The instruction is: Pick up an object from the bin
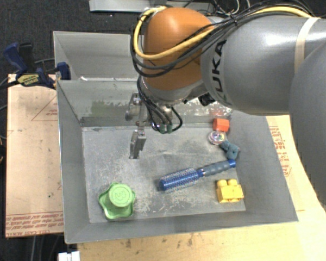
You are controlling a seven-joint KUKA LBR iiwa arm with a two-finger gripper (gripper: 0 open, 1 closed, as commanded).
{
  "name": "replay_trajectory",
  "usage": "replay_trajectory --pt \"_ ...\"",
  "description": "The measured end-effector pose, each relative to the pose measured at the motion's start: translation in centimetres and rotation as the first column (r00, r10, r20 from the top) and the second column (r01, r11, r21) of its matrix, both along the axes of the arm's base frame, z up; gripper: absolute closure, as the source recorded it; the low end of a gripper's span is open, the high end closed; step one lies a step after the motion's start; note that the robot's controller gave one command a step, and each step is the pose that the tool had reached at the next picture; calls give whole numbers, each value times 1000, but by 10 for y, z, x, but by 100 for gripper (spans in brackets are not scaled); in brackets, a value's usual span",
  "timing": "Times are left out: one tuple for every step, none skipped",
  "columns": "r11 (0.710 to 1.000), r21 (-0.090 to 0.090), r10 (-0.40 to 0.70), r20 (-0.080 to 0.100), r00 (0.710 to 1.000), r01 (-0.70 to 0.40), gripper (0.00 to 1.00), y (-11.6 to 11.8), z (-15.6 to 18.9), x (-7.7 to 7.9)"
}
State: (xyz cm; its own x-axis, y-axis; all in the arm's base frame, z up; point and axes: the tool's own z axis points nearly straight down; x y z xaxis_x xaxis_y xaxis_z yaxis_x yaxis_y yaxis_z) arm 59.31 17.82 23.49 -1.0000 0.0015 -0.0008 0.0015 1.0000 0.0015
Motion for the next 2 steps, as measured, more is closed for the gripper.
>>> replay_trajectory --pt "990 -4 143 -4 990 -143 0 -73 -38 -23" --pt "931 -1 365 8 931 -365 0 -97 -161 -49"
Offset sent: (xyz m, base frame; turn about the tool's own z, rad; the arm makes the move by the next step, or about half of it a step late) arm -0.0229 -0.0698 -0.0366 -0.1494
